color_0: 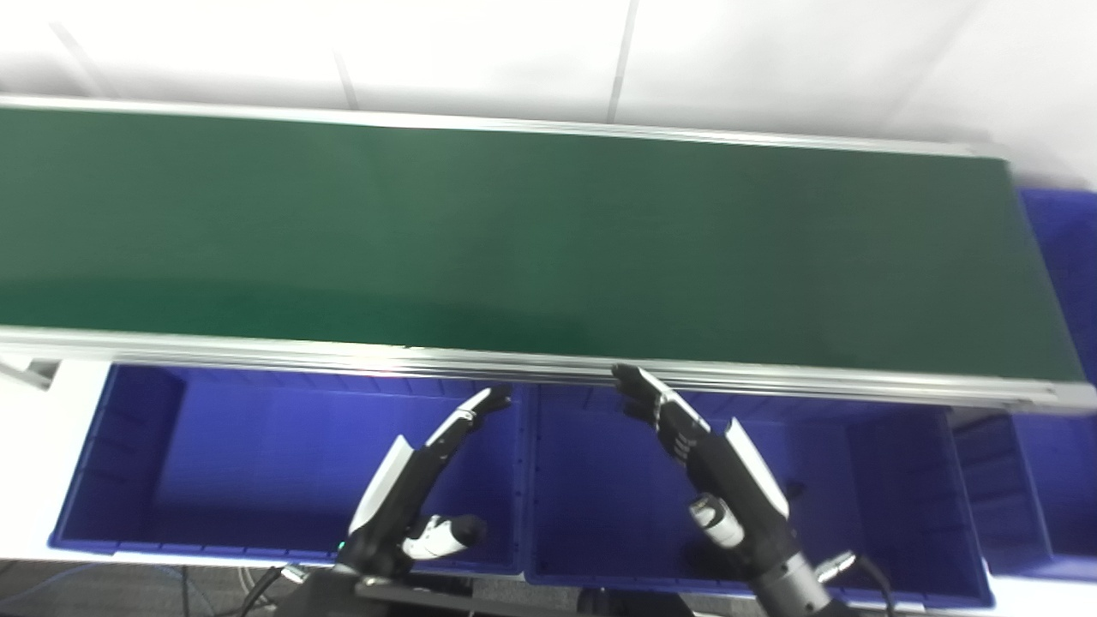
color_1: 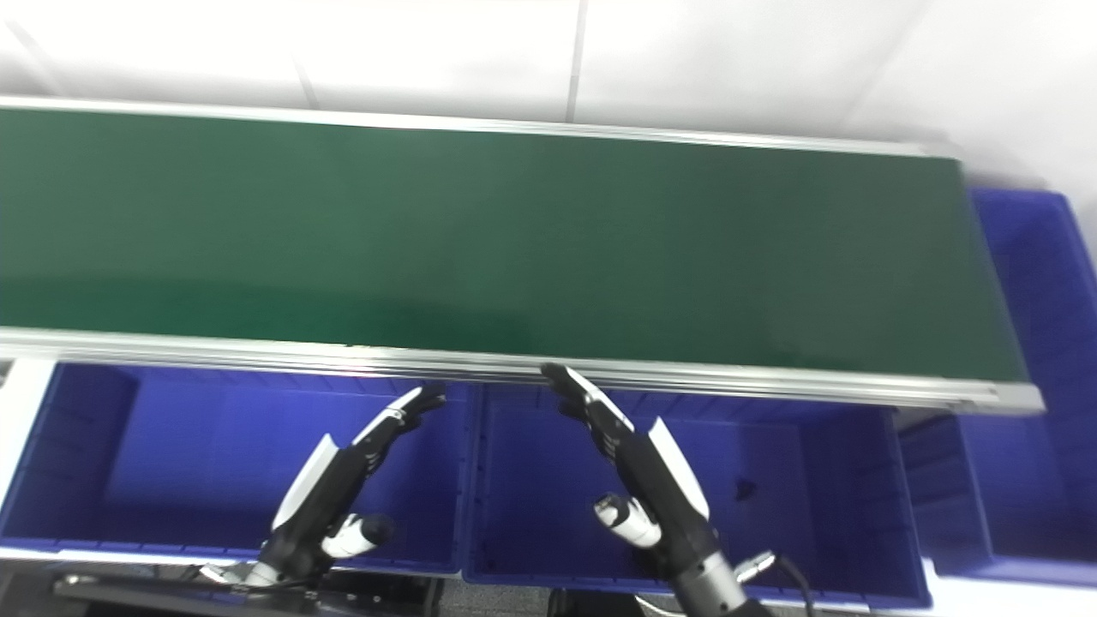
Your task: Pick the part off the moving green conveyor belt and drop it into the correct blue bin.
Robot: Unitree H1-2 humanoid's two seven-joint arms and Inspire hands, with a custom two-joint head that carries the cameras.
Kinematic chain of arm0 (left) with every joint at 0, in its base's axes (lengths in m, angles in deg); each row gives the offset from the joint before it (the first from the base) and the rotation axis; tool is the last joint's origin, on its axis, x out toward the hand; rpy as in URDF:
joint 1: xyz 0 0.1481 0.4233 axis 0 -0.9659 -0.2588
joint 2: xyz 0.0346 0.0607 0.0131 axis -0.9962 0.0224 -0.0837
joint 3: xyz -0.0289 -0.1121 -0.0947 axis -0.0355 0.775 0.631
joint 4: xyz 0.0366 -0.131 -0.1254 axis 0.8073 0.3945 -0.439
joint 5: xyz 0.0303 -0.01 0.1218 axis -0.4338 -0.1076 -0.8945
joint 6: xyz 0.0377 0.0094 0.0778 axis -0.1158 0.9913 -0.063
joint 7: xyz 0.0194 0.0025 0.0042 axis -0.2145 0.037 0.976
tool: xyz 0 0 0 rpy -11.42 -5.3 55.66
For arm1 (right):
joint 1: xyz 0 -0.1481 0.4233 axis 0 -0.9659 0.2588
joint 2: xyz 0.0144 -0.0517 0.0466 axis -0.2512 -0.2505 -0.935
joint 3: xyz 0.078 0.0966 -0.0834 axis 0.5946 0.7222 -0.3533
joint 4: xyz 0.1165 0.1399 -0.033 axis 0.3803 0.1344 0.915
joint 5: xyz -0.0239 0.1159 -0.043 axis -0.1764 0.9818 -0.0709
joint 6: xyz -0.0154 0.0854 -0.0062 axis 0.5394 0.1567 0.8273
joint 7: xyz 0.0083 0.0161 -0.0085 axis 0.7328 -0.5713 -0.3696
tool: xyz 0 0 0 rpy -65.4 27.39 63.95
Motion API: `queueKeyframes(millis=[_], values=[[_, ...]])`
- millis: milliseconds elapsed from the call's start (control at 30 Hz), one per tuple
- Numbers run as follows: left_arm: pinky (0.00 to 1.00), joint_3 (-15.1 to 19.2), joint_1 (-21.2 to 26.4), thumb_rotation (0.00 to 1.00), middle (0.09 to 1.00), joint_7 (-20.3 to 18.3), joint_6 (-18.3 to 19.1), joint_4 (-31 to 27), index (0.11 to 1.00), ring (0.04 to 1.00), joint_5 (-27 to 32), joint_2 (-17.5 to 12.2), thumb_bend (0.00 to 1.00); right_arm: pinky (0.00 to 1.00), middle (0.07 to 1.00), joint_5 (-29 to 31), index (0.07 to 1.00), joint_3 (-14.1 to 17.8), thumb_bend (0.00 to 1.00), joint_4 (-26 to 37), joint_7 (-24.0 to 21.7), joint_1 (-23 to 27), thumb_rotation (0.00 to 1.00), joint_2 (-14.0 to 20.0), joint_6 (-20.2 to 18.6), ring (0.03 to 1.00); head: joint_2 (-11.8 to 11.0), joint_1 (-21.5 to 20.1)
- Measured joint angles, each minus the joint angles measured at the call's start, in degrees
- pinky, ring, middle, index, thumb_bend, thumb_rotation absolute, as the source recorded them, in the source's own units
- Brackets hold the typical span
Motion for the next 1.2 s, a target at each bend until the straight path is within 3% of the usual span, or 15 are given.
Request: queueKeyframes(millis=[200,267,667,800,833,900,1067,1200], values=[[0.91,-0.2,0.28,1.0,0.911,0.82,-2.14,2.56,0.9,0.932,-0.04,0.78,0.97,0.91,0.935,-2.57,0.911,-0.26,0.99,-8.91,2.41,0.61,0.97,0.19,7.59,0.941,-2.64,-2.98],[0.91,-0.13,0.64,1.0,0.911,0.83,-2.59,3.71,0.902,0.934,-0.02,0.73,0.97,0.91,0.933,-3.11,0.911,-0.5,0.99,-10.22,3.28,0.8,0.97,0.25,8.26,0.938,-2.91,-3.43],[0.92,0.84,1.23,1.0,0.903,0.96,-4.61,5.46,0.908,0.934,1.22,-1.18,1.0,0.86,0.919,-6.73,0.902,-5.11,0.98,-13.17,10.8,2.19,0.95,0.32,8.49,0.906,-5.72,-10.2],[0.93,0.99,1.48,1.0,0.903,0.96,-4.76,6.4,0.91,0.94,1.55,-2.05,1.0,0.82,0.91,-7.04,0.886,-6.8,0.99,-14.64,13.18,2.48,0.95,0.3,8.53,0.892,-8.17,-12.39],[0.93,1.02,1.63,1.0,0.902,0.97,-4.84,7.02,0.91,0.941,1.76,-2.3,1.0,0.82,0.908,-7.05,0.883,-7.23,0.99,-15.13,13.76,2.6,0.95,0.31,8.53,0.889,-8.18,-12.39],[0.92,0.93,1.78,1.0,0.895,1.11,-4.84,7.72,0.906,0.937,1.81,-2.61,1.0,0.8,0.904,-7.07,0.876,-8.12,1.0,-15.55,14.82,2.7,0.95,0.46,8.54,0.886,-10.98,-12.57],[0.89,-0.08,2.7,1.0,0.888,2.4,-4.95,9.46,0.901,0.922,2.2,-2.87,1.0,0.79,0.897,-7.02,0.863,-10.19,1.0,-17.29,16.89,3.75,0.94,1.5,8.58,0.882,-12.48,-12.31],[0.86,-1.05,3.68,1.0,0.888,3.86,-4.99,10.62,0.894,0.907,2.19,-3.29,1.0,0.78,0.889,-6.98,0.858,-11.45,1.0,-18.24,18.56,4.81,0.95,2.66,8.58,0.875,-12.31,-11.69]])
